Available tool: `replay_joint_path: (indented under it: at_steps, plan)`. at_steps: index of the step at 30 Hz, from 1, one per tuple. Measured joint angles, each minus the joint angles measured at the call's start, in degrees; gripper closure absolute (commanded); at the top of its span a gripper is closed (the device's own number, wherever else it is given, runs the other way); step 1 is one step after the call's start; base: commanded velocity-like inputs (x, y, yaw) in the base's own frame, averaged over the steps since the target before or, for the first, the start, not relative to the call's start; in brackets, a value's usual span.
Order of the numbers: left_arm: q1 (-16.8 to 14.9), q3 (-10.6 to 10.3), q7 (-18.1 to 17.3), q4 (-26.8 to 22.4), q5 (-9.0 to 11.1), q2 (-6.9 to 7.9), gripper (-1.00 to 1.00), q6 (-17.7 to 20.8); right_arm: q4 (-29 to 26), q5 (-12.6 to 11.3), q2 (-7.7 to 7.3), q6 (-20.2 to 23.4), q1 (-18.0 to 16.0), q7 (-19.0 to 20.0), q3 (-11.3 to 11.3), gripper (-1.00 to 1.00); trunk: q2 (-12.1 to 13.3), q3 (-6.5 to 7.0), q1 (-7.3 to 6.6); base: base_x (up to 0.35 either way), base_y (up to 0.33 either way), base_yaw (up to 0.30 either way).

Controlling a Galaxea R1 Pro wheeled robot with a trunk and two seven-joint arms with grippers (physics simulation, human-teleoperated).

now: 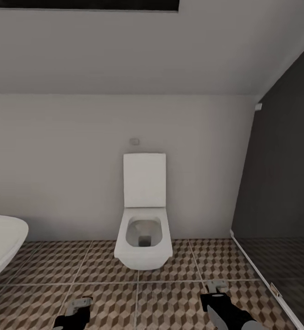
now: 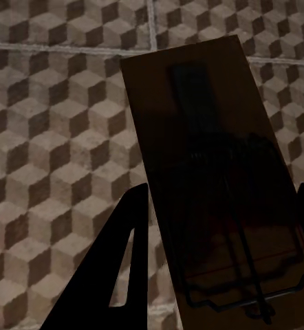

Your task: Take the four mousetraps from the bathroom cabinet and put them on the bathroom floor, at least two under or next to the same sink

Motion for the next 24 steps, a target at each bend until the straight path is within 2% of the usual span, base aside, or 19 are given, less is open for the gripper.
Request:
replay_joint_path:
  at_steps: [5, 11, 13, 18, 24]
  plan:
    - [-1.7, 0.2, 0.0, 0.0, 0.2, 0.83, 1.00, 0.1, 0.2, 0.0, -1.09, -0.1, -1.5, 0.0, -0.7, 1.00, -2.0, -0.90, 1.10, 0.000, 0.000, 0.000]
    - [-3.9, 2.6, -0.1, 0.0, 0.2, 2.00, 1.00, 0.2, 0.5, 0.0, -1.49, -0.6, -2.1, 0.0, -0.9, 1.00, -4.4, -1.97, 2.42, 0.000, 0.000, 0.000]
    - [-4.7, 3.1, -0.5, -0.5, 0.2, 3.91, 1.00, 0.2, 0.6, 0.0, -1.51, -0.6, -2.1, 0.0, -0.9, 1.00, -5.2, -2.33, 2.86, 0.000, 0.000, 0.000]
    - [-5.0, 3.2, -0.7, -3.8, 0.2, 5.52, 1.00, 0.2, 0.6, 0.0, -1.46, -0.7, -2.1, 0.0, -0.9, 1.00, -7.2, -3.23, 3.95, 0.000, 0.000, 0.000]
    - [-5.0, 3.3, -0.9, -6.8, 0.2, 5.82, 1.00, 0.4, 0.6, 0.0, -1.44, -0.8, -2.1, 0.0, -0.9, 1.00, -9.6, -4.31, 5.27, 0.000, 0.000, 0.000]
